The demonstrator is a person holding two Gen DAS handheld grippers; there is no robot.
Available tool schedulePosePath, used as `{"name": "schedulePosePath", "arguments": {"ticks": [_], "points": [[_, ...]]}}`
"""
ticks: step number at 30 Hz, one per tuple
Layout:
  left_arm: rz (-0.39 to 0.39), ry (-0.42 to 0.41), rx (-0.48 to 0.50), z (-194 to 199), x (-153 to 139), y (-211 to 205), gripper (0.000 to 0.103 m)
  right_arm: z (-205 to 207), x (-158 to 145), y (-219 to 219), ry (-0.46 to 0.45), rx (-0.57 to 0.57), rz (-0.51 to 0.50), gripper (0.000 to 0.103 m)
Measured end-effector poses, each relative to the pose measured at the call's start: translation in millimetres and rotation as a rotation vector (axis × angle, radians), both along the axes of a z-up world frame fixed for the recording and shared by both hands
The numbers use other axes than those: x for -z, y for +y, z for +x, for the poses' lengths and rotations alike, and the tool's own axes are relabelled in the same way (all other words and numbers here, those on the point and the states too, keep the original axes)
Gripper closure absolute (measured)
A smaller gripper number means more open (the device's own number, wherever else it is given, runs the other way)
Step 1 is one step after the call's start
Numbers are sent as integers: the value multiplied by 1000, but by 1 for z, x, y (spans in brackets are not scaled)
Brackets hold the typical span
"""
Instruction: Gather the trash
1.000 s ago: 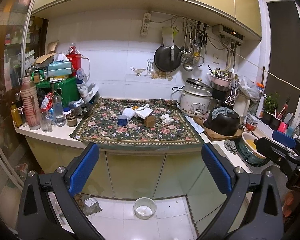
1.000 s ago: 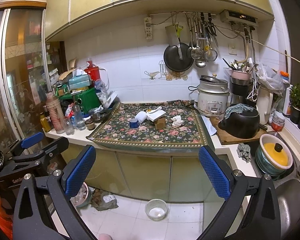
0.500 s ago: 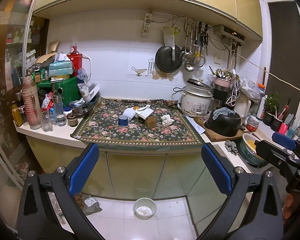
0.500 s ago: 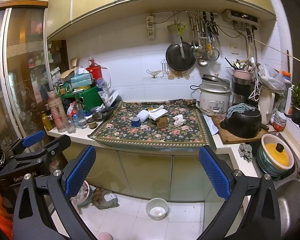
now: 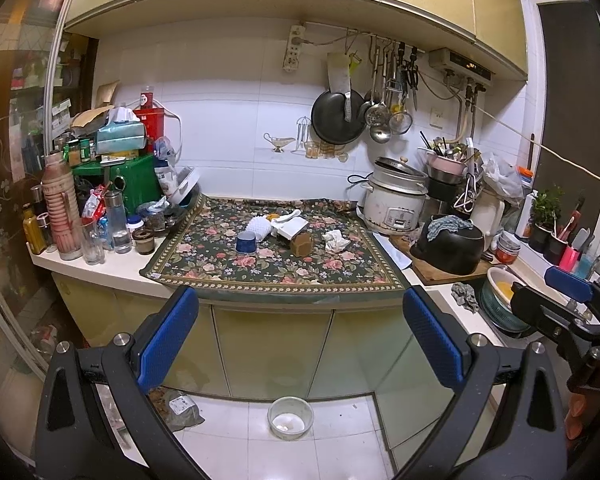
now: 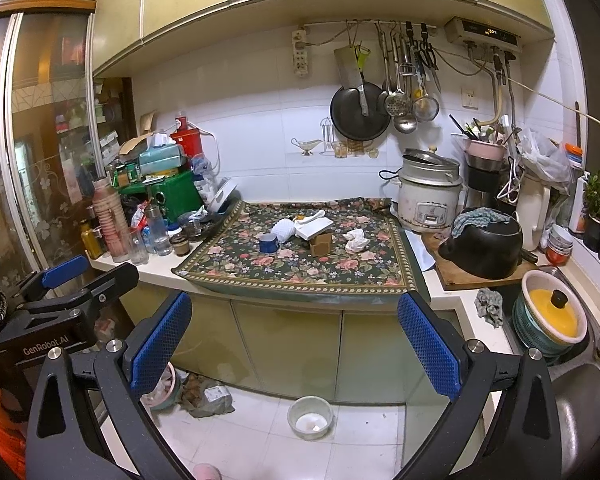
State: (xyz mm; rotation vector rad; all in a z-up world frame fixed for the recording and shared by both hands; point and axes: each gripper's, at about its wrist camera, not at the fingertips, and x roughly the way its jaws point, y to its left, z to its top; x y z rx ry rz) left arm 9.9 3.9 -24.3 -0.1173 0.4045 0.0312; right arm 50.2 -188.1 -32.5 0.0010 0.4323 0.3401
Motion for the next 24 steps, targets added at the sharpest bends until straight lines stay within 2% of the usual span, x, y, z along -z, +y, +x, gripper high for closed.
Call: {"name": "schedulePosePath", "arguments": {"ticks": [13,19,24], "points": [[3,3,-18,25,1,-1,0,27,3,-12,18,9,-1,0],[-6,15,-2,52,7,4,0,50,10,-8,52,19,-2,0],[-25,38,-16,90,14,17,0,78,17,-5,72,35,-2,0]]}}
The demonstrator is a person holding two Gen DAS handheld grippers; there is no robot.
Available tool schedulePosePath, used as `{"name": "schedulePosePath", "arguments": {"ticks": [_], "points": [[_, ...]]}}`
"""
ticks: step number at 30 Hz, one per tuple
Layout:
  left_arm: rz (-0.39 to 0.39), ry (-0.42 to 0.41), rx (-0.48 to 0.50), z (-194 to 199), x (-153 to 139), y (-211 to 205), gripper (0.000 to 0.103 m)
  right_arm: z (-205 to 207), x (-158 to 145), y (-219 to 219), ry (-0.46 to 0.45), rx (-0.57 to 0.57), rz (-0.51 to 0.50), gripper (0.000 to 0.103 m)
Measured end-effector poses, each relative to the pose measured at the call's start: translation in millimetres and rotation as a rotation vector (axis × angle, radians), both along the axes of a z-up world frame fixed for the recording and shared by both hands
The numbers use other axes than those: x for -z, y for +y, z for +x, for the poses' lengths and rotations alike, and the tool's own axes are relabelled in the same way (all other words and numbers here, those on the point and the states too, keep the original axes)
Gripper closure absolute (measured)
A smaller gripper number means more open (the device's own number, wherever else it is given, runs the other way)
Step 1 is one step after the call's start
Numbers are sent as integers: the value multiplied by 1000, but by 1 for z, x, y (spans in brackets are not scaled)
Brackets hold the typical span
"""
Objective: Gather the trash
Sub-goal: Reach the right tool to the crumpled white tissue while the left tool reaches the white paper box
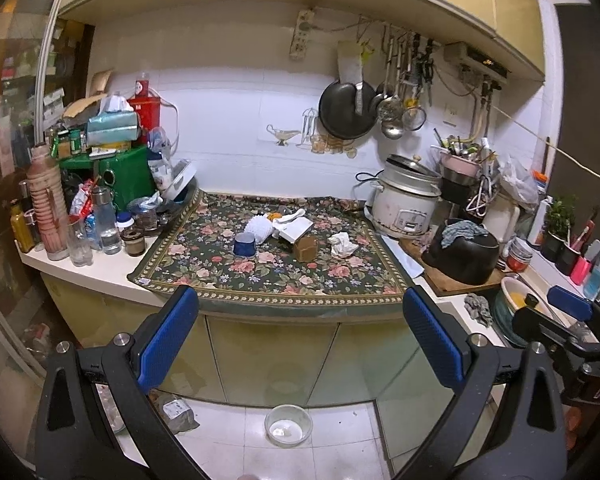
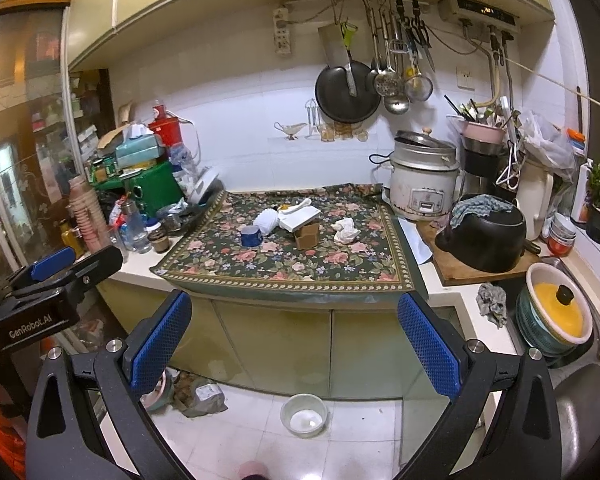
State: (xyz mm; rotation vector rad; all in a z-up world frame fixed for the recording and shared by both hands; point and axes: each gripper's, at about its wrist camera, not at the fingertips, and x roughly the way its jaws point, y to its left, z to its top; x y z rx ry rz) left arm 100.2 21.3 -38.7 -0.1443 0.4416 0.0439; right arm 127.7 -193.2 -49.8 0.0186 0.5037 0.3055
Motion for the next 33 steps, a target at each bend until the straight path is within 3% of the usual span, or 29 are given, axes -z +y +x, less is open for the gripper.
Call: {"name": "schedulePosePath", "arguments": {"ticks": [8,17,22,29,33], "points": [[-44,54,40,89,15,29,4,63,2,15,3,41,-8,0],[-7,117,66,206,23,66,1,156,-4,38,23,128,-25,1],[21,177,82,264,42,79,1,203,14,39,77,192,-37,1],[-8,280,96,330,85,86,1,270,53,24,207,256,-63,1],[34,315,48,365,107,77,1,317,79,7,277,240,-71,1]]}}
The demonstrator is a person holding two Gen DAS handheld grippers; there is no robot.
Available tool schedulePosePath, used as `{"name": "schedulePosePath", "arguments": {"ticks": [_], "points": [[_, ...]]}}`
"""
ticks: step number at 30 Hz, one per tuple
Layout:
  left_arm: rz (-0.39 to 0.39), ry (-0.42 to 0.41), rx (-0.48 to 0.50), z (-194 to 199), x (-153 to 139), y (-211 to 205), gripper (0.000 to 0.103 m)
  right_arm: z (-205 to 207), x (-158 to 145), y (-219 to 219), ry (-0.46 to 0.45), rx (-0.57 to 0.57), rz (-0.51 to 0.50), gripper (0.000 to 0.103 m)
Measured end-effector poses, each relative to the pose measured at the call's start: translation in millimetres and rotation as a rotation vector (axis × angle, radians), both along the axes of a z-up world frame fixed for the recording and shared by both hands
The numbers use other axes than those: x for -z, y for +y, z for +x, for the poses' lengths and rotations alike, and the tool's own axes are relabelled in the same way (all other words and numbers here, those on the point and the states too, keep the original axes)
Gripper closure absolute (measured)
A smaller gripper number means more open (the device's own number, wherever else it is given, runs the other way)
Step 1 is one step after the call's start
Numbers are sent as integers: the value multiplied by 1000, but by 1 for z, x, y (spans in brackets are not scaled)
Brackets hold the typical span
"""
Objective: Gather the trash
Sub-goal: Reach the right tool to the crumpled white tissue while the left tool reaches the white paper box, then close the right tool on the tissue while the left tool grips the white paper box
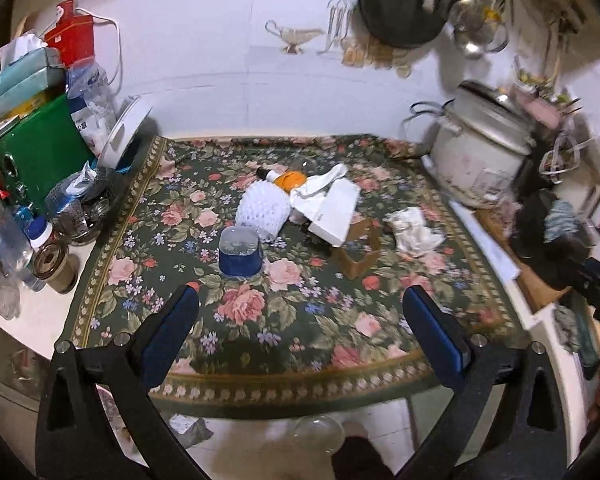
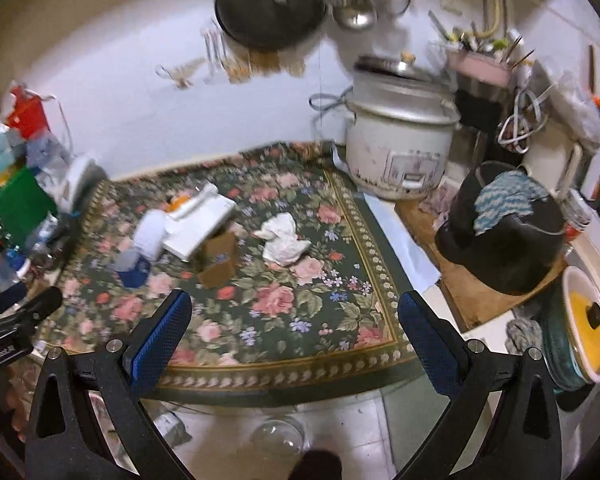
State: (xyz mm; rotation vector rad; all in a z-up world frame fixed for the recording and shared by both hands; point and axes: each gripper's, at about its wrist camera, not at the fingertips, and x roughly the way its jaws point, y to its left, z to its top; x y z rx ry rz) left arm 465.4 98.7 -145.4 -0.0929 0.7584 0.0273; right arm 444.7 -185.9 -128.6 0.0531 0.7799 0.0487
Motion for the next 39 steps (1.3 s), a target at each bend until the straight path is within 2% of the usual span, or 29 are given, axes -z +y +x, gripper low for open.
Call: {"name": "schedulePosePath", "arguments": {"ticks": [5,14,20,24,28,31,33,36,38,39], "points": [[17,68,-60,52,20,-17,1,63,28,-13,89,-97,40,1],[-36,151,-84,158,49,-49,5,160,65,-11,193,-284,18,4],[58,213,-16,215,72,-67,16,209,97,-8,298,-373,71,12],[151,254,28,247,84,-79,24,227,119,-9,371,-413,92,18],[157,301,66,269,95,-85,31,236,136,-15,422,-426,108,22],[191,347,93,282,106,-91,31,239,147,-21,480,-432,172,29],[227,376,100,290,115,-94,31,240,153,-23,509,-442,230,30],[254,410,105,298,125,-96,31,241,157,-25,528,-453,291,38],[274,414,112,300,128,-97,32,240,156,-22,523,-471,291,48],[286,417,120,302,130,-99,36,240,154,-20,521,-488,294,52]]}}
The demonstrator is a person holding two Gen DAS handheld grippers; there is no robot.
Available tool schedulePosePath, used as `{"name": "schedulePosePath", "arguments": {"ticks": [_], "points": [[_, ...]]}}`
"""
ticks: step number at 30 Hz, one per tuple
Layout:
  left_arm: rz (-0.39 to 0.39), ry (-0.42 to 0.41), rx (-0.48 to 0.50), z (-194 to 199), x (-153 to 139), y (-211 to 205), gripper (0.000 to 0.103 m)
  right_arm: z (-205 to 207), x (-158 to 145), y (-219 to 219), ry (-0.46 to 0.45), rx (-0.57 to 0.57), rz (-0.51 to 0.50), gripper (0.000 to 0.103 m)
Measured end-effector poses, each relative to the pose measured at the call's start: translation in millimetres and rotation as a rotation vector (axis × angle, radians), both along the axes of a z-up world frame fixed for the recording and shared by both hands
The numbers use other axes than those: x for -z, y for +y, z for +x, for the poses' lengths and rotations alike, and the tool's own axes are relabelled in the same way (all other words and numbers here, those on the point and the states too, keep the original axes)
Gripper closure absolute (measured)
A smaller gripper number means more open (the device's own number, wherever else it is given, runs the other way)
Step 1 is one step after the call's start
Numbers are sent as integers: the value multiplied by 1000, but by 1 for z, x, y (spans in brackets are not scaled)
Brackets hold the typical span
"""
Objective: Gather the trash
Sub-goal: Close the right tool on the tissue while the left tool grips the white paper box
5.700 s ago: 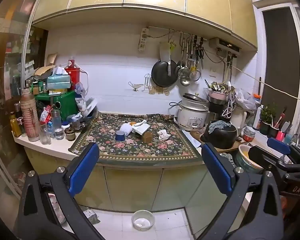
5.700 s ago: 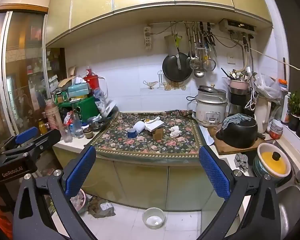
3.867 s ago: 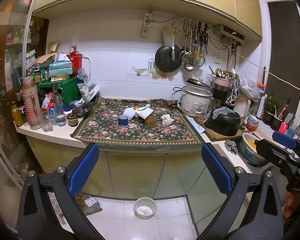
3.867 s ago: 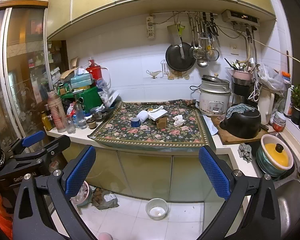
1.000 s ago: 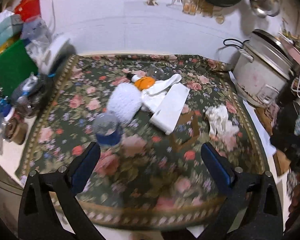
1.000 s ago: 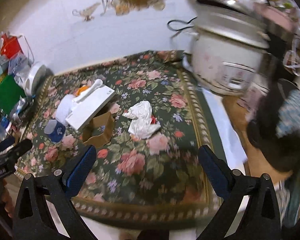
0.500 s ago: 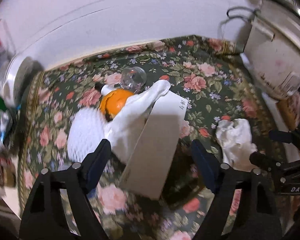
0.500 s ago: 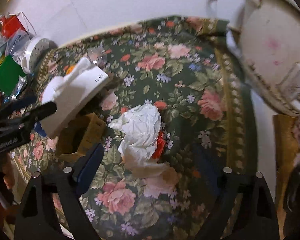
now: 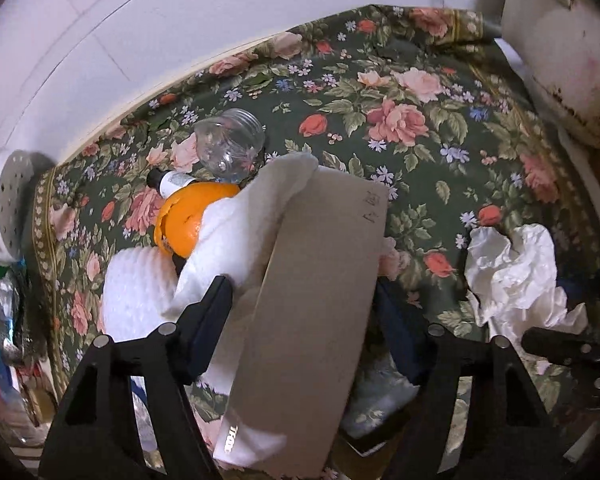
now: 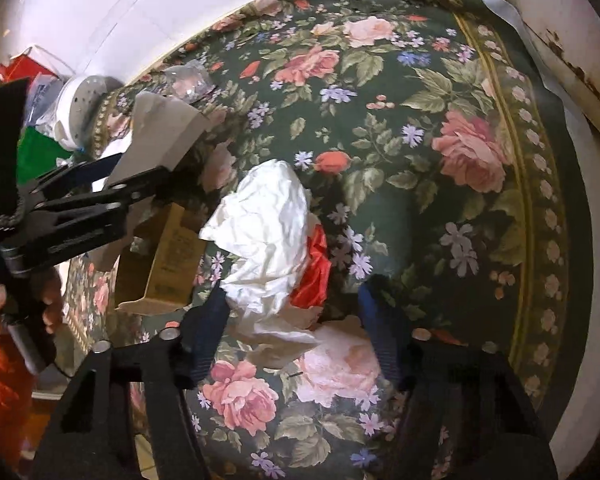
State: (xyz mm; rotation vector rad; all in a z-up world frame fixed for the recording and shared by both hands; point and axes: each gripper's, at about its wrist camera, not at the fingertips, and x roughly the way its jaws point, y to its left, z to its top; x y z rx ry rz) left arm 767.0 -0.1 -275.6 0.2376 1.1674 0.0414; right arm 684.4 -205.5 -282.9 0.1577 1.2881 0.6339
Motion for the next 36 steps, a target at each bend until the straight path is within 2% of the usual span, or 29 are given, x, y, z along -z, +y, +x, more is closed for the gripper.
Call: {"name": "schedulePosePath", "arguments": {"ticks": [1,4,11,17,25,34,36], "points": [[1,3,3,0,1,-1,44,-1,-1,2,-3,-12,6,60],[-2,1,2,0,-3,-1,52,-2,-6,10,-47,-38,-24,65],[-103,-57,-9,-15,-38,3,52,-7,-23,5,-97,-25,-13,69],[-208,-120,-10,-44,-78,6,52,-16,-45,-1,-154,13,0,69],[-234,-224,-2,-112,-115,15,52,-58,-82,1,-246,71,8,69],[-299,-267,0,-215,-121,62,52,-148,-105,31,-319,142,9,69],[-293,-276,8,-242,-119,71,52,-176,-108,42,-339,159,3,69]]}}
